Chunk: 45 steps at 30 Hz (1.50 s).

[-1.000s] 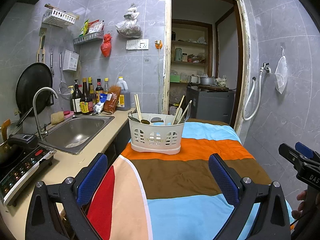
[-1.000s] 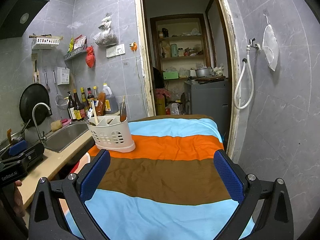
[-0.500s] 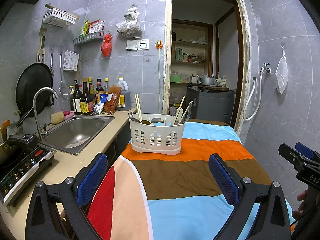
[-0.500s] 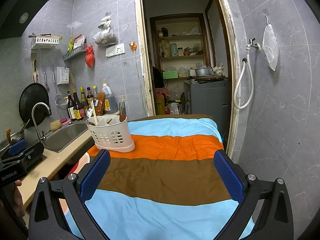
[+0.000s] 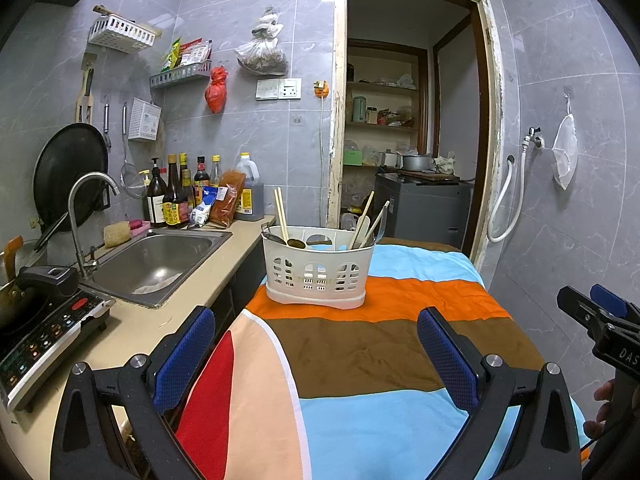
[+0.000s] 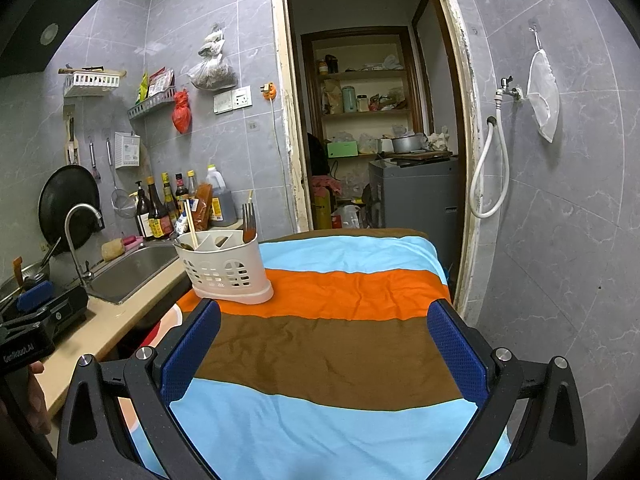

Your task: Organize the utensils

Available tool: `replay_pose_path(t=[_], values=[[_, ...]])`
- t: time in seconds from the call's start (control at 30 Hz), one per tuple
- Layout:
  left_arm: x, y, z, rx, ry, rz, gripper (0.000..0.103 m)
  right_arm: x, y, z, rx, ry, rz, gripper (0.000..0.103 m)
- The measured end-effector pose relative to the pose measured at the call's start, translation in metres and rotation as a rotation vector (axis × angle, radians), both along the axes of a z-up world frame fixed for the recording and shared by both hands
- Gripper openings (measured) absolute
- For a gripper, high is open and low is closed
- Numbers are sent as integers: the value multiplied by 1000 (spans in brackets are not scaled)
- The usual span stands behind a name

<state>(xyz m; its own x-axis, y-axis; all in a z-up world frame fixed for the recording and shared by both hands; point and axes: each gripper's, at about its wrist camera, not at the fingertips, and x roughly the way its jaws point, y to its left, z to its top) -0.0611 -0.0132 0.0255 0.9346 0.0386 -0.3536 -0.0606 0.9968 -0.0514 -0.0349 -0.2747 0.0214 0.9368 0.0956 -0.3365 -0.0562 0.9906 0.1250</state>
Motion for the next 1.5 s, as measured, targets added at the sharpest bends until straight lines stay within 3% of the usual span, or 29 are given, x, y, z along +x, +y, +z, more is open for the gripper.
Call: replay_pose_path(t=[0.77, 1.5], values=[[0, 4, -1, 5, 12, 1, 102, 4, 1, -7, 10, 19, 0, 102], [20, 4, -14, 17, 82, -6, 102, 25, -9, -15, 13, 67, -1, 102]])
